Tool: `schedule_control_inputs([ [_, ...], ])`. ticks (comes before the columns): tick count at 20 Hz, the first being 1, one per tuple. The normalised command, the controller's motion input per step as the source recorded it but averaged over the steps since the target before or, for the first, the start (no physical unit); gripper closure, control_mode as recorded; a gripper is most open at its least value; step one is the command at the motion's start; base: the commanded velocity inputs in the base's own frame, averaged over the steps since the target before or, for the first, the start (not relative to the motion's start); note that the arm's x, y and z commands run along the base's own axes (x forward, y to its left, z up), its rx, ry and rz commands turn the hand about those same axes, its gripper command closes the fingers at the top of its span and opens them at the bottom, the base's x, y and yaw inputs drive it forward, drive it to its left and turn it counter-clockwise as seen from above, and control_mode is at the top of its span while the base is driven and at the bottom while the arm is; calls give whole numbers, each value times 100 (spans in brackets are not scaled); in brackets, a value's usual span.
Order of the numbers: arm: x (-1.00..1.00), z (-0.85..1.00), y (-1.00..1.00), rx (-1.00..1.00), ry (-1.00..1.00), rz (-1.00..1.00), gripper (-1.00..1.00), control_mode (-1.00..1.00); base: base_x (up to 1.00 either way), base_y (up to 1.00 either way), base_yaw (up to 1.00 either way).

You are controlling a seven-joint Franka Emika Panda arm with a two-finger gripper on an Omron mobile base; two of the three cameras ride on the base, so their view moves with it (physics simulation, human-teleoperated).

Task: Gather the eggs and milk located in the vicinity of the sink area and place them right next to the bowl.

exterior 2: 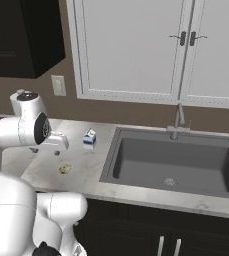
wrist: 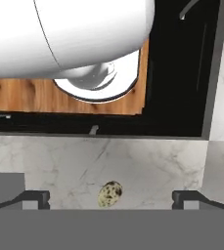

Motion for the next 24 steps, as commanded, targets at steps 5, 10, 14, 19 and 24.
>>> schedule_control_inputs([
  [5, 12, -7, 15, 0, 0, 0, -100, -100, 0, 0, 0],
  [10, 15, -18, 0, 0, 0, -3, -100, -100, 0, 0, 0],
  [14, 37, -29, 0, 0, 0, -11, -100, -100, 0, 0, 0],
  [19, 19, -22, 5, 0, 2, -4, -100, -100, 0, 0, 0],
  [24, 31, -21, 0, 0, 5, -3, -100, -100, 0, 0, 0],
])
